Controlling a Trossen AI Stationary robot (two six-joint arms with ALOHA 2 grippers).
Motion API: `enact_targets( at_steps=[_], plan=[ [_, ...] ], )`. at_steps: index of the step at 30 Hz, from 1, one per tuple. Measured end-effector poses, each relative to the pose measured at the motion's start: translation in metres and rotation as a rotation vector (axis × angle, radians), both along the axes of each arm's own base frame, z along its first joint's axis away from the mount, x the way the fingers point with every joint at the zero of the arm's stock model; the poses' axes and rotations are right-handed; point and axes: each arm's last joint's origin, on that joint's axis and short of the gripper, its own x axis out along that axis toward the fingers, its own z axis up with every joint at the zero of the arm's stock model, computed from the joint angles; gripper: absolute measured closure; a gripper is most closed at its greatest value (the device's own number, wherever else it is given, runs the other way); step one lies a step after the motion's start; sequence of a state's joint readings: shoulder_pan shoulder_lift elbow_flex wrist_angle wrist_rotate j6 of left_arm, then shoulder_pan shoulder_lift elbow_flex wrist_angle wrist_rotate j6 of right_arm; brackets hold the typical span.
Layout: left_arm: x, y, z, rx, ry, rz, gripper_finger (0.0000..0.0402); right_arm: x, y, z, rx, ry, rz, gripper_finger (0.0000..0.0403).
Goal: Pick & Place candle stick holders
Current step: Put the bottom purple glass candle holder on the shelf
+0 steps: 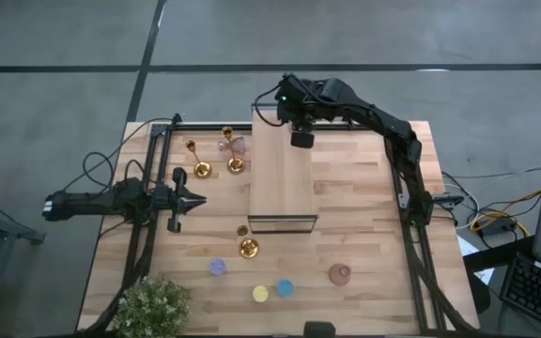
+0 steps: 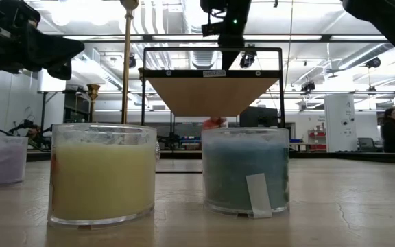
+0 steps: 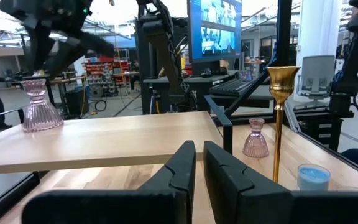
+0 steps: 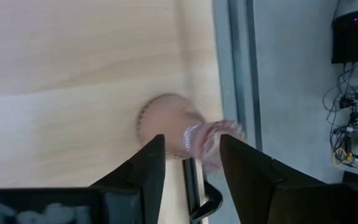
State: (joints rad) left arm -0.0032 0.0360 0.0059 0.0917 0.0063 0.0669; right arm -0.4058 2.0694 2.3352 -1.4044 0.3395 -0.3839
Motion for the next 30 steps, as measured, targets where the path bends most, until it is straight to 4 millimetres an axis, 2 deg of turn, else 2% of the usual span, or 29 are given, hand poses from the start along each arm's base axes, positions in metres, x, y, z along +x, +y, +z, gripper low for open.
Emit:
enact_targets(
  at_steps=[5, 9, 13, 17, 22, 30],
  plan=[
    [0.0, 0.0, 0.0, 0.0, 0.0, 0.001, 0.0364, -0.009, 0.027, 0.011, 0.044, 0.016, 0.0, 0.026],
    [0.0, 0.0, 0.0, 0.0, 0.003, 0.0, 0.0364, -0.012, 0.057, 0.016, 0.13, 0.025, 0.019, 0.0266],
    [0.0, 0.0, 0.0, 0.0, 0.004, 0.0, 0.0364, -0.012, 0.095, 0.025, 0.237, -0.037, 0.103, 0.0271],
    [0.0, 0.0, 0.0, 0.0, 0.004, 0.0, 0.0364, -0.011, 0.138, 0.03, 0.264, -0.059, 0.164, 0.0273],
    [0.0, 0.0, 0.0, 0.0, 0.004, 0.001, 0.0364, -0.011, 0.189, 0.025, 0.292, -0.041, 0.228, 0.0271],
    [0.0, 0.0, 0.0, 0.0, 0.004, 0.001, 0.0364, -0.017, 0.251, -0.007, 0.357, 0.059, 0.188, 0.0274]
  ],
)
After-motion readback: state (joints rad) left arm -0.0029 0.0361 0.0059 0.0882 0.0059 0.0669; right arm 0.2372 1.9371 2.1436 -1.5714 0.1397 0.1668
